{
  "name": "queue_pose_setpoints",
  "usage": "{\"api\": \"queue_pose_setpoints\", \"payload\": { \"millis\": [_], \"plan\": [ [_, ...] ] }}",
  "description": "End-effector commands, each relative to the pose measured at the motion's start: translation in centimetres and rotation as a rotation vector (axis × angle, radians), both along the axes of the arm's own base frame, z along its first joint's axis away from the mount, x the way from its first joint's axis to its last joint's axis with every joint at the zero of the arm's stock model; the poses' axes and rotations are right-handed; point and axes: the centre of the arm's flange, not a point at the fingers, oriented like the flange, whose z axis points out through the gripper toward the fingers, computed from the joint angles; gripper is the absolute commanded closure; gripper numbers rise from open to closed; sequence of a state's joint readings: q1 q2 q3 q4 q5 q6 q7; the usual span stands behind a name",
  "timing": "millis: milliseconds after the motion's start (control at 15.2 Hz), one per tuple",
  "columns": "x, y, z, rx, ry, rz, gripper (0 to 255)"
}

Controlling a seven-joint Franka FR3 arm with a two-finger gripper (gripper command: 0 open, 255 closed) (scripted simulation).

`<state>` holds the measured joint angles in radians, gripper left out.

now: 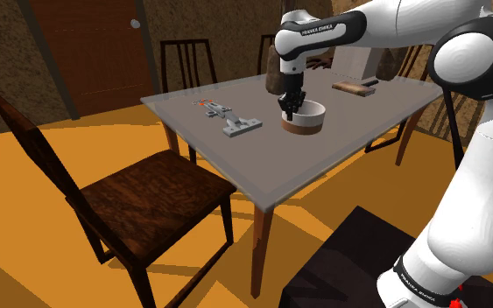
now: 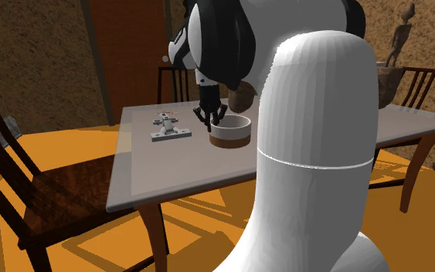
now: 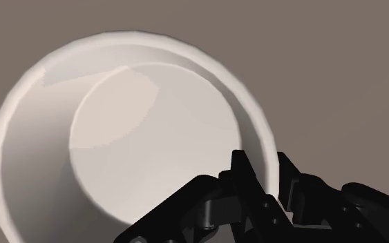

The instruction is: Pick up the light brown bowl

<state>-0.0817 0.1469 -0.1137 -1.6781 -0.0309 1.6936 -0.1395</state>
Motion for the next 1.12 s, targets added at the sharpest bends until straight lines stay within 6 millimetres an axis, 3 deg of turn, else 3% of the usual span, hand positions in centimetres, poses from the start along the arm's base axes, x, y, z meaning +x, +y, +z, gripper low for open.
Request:
{"api": "queue_pose_setpoints", "payload": {
  "millis": [0, 132, 1056],
  "plan": [
    [0.0, 0.0, 0.0, 0.0, 0.0, -0.001, 255],
    [0.0, -0.1, 0.0, 0.0, 0.001, 0.0, 255],
    [0.0, -0.1, 7.4, 0.0, 0.001, 0.0, 255]
  ]
}}
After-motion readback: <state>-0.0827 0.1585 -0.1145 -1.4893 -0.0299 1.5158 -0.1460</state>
